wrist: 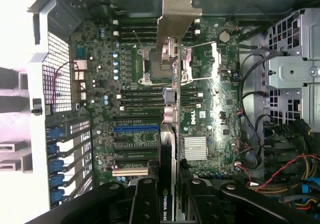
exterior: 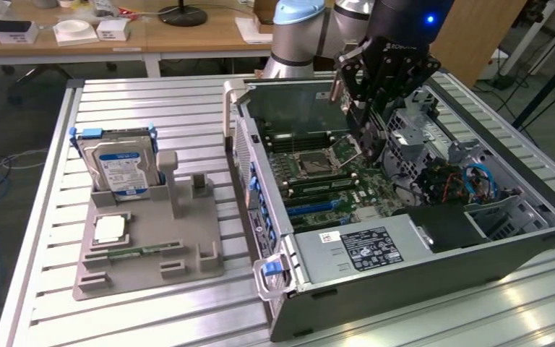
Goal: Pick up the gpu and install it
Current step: 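Insert the gpu into the slot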
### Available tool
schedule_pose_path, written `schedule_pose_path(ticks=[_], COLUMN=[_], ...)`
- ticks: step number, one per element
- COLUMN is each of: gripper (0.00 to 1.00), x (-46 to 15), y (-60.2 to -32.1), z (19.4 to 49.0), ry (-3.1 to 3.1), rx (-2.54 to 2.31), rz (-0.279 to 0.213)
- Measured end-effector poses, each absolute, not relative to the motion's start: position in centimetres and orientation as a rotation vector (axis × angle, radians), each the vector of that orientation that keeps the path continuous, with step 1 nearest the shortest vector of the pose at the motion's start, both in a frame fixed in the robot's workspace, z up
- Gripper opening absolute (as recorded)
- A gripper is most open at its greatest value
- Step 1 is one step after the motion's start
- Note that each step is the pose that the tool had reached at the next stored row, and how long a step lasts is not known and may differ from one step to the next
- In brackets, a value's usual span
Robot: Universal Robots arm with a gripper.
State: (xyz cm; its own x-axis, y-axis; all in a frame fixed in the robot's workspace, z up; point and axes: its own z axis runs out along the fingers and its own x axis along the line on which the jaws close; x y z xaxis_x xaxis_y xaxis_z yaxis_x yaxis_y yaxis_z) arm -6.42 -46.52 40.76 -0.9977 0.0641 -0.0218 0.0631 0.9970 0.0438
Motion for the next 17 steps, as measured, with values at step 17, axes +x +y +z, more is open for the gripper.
schedule_pose_path(ticks=[17], gripper=[0.26], x=[-6.42], y=[-46.52], z=[40.76], ry=[3.118], rx=[0.036], rz=[0.068])
